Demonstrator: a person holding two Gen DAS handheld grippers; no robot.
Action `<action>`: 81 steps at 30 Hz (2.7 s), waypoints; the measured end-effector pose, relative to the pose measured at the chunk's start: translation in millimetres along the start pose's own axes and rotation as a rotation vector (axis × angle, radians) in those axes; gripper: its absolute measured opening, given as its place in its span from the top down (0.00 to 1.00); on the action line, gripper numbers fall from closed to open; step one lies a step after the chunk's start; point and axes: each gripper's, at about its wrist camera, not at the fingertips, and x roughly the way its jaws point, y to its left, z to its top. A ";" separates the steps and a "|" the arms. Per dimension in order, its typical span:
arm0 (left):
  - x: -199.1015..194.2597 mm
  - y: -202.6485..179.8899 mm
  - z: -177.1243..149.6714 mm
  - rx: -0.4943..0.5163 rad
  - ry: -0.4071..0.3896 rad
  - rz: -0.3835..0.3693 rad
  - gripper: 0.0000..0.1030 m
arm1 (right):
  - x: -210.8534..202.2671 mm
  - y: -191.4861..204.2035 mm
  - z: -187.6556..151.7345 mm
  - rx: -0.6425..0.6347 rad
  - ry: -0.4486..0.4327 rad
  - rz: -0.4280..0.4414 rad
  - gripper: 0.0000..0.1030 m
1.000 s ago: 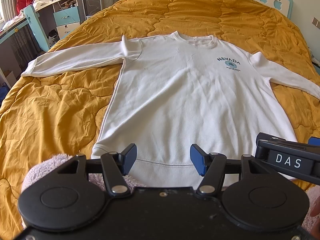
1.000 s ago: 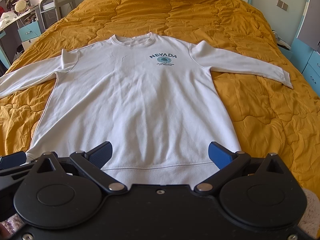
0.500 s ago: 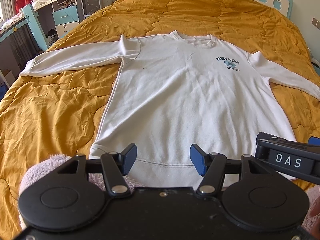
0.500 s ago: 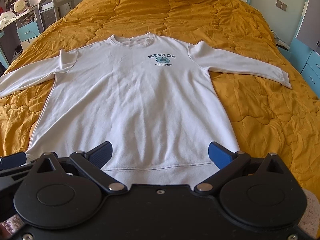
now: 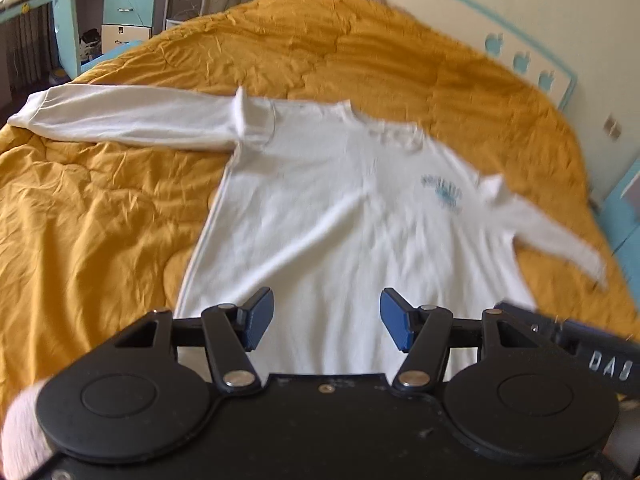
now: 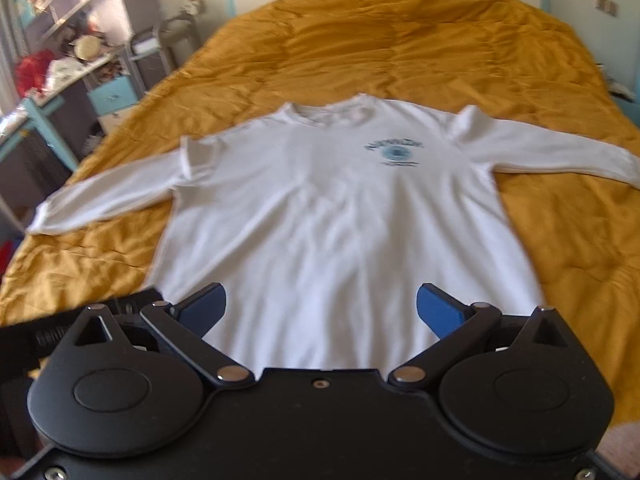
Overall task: Fold small clothes
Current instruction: 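Reach the left tool to the sleeve cuff and close on it, then carry the held sleeve across the shirt body with the left tool, then release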
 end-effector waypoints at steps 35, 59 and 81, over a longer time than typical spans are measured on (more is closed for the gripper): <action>94.4 410.5 129.1 -0.999 -0.709 0.103 0.50 | 160.8 94.7 27.6 -0.181 -0.001 0.167 0.00; 55.3 248.2 243.7 -0.577 -0.678 -0.267 0.98 | 149.3 11.5 34.1 -0.247 -0.062 -0.012 0.00; 231.4 -157.4 203.1 -0.322 -0.098 -0.750 0.79 | 154.1 -133.0 43.4 0.261 -0.015 0.047 0.00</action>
